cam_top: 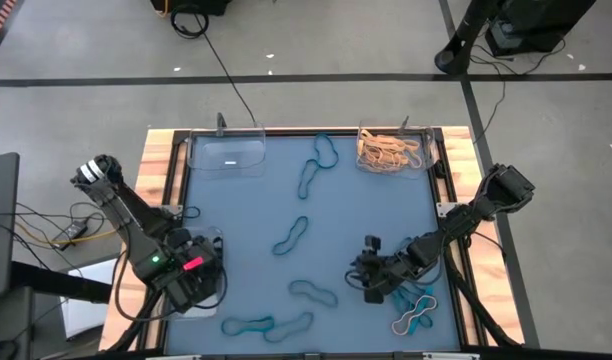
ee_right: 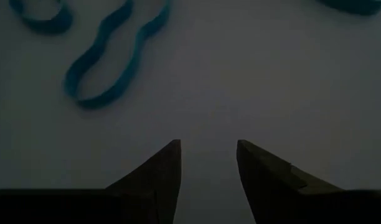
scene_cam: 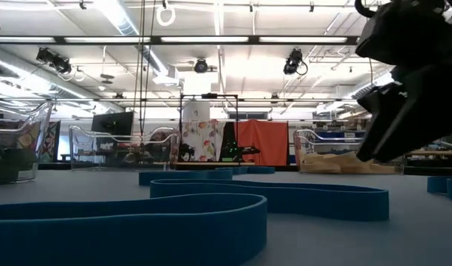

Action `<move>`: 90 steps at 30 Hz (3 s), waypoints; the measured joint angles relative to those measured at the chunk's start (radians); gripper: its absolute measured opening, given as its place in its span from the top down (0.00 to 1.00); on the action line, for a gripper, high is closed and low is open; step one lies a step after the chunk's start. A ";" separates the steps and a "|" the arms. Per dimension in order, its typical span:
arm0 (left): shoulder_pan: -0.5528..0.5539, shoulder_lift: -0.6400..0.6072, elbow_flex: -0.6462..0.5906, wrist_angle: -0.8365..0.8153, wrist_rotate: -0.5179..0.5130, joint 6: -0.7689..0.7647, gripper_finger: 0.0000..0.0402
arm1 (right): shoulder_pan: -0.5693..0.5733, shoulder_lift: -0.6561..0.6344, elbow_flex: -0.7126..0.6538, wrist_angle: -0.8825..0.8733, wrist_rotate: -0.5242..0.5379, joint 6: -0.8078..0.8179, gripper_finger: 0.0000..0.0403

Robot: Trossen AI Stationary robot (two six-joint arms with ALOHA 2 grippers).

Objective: Sort rubber bands into baskets
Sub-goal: Put the small black rubber band into the bottom left transparent plastic container, then put the yellow rubber band into the top right transparent bin

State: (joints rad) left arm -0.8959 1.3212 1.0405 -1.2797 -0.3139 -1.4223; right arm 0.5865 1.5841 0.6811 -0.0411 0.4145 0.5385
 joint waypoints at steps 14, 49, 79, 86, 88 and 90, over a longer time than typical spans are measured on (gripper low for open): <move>-0.001 0.000 0.000 -0.021 -0.018 -0.024 0.71 | 0.001 -0.003 0.000 -0.145 -0.024 0.222 0.59; 0.143 0.133 0.000 0.741 -0.748 0.548 0.58 | 0.273 -0.330 0.000 -0.630 -0.651 0.691 0.66; 0.216 0.240 0.000 0.954 -0.706 0.653 0.58 | 0.372 -0.194 0.006 -0.589 -0.524 0.707 0.97; 0.223 0.240 0.000 0.953 -0.706 0.652 0.58 | 0.375 -0.249 0.085 -0.686 -0.386 0.659 0.96; 0.222 0.240 0.000 0.944 -0.705 0.652 0.58 | 0.369 -0.259 0.106 -0.707 -0.332 0.617 0.98; 0.222 0.240 0.000 0.922 -0.685 0.651 0.58 | 0.354 -0.263 0.124 -0.737 -0.255 0.587 0.98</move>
State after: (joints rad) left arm -0.6736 1.5608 1.0405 -0.3581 -0.9985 -0.7709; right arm 0.9405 1.3209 0.8055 -0.7784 0.1598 1.1254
